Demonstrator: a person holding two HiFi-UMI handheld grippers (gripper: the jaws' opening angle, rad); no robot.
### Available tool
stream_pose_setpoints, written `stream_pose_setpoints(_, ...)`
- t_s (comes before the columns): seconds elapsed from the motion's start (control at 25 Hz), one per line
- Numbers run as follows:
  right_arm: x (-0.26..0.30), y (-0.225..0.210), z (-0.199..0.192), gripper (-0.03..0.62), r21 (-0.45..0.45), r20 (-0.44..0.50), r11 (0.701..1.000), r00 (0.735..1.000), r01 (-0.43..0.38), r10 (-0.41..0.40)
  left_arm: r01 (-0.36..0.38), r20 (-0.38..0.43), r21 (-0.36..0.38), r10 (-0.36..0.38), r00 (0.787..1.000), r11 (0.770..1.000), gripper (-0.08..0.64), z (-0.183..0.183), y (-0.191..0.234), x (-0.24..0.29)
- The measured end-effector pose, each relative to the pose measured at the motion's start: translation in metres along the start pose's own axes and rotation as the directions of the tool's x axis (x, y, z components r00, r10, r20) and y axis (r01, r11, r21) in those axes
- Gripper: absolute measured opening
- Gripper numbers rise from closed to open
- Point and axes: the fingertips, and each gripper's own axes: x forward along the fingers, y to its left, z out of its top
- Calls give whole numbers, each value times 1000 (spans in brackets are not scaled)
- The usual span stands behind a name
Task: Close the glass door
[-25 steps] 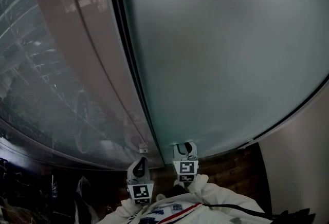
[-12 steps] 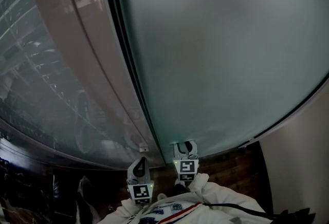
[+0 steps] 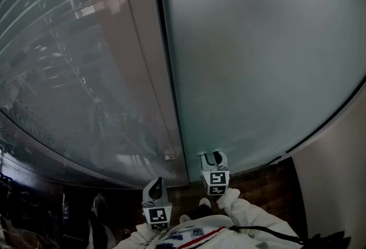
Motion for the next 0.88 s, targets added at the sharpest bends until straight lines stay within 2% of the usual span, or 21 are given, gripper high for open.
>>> stream_pose_setpoints(0.08,-10,-3,0,161,3,-10,1000,1000,0,0,2,1,2,-2,1000,1000,2,-4,1,-8)
stream_pose_setpoints(0.2,-42,0,-4,144,30,9,999,1000,24,-24,12,5,1,-12,1000,1000,2,-16,4,-29)
stream_pose_setpoints(0.24,-54,-1,-6,115,44,21,998,999,44,-45,20,6,0,-20,1000,1000,2,-20,4,-34)
stream_pose_setpoints(0.32,-75,-4,-7,9,63,43,995,995,82,-84,37,8,1,-37,999,999,2,-27,2,-41)
stream_pose_setpoints(0.68,-161,-2,4,8,69,38,993,994,97,-100,129,30,-7,-129,991,992,2,-19,-28,-59)
stream_pose_setpoints(0.88,-187,1,-7,8,80,22,993,996,85,-87,154,23,3,-154,988,988,2,-24,-44,-68)
